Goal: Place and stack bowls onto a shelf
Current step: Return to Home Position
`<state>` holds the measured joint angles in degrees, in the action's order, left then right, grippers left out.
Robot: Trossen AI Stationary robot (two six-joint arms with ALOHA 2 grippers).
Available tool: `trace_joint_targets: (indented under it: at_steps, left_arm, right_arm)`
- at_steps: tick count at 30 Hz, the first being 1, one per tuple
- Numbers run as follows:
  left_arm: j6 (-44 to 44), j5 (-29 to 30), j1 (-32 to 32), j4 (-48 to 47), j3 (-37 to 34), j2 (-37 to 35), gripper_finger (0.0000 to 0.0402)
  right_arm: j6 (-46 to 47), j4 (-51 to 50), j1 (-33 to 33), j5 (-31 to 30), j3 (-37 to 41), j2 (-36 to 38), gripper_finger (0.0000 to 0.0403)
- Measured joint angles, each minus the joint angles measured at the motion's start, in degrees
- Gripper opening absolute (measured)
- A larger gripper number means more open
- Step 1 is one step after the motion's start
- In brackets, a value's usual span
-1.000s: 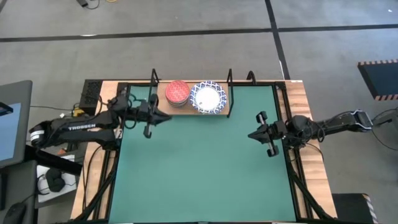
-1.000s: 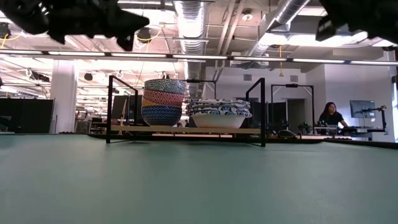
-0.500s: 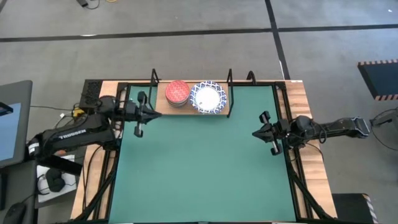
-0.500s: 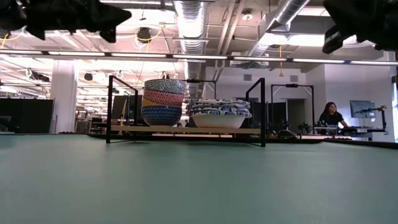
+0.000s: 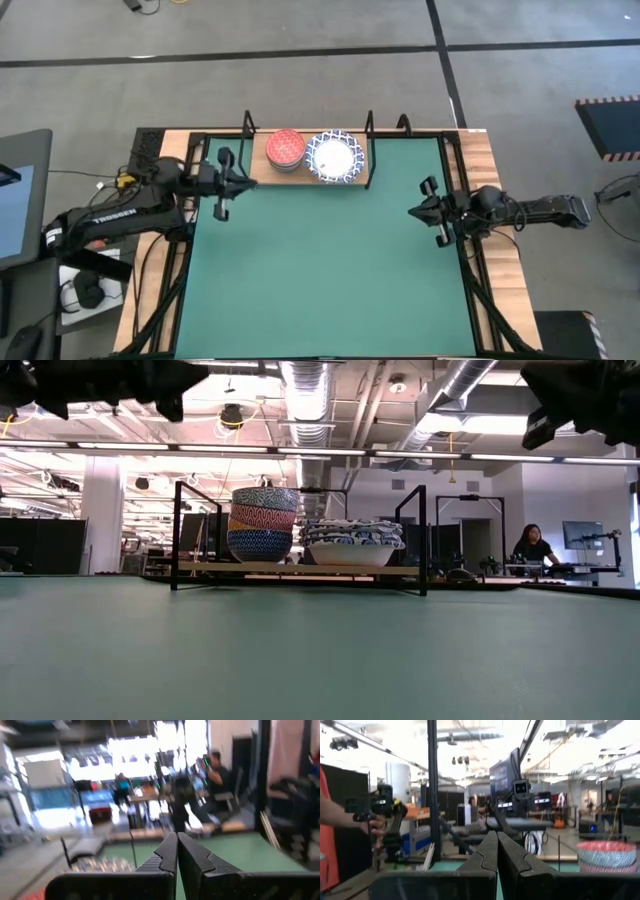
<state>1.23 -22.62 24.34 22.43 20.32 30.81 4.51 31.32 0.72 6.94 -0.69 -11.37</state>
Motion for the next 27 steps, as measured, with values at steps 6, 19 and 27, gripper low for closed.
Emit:
trace_joint_targets:
  at_steps: [6,19,27]
  left_arm:
    - [2.8,1.5,0.0,3.1,0.0,-3.4,0.0]
    - [5.7,2.2,0.8,-21.4,0.0,-20.3,0.0]
    - [0.0,2.5,0.8,-13.6,-9.9,-26.4,0.0]
  right_arm:
    - [0.4,2.1,-1.8,1.2,0.0,0.0,0.0022]
    - [2.6,-1.2,-2.5,3.8,0.0,0.2,0.0025]
    - [2.6,-1.3,-3.1,4.4,0.0,0.2,0.0026]
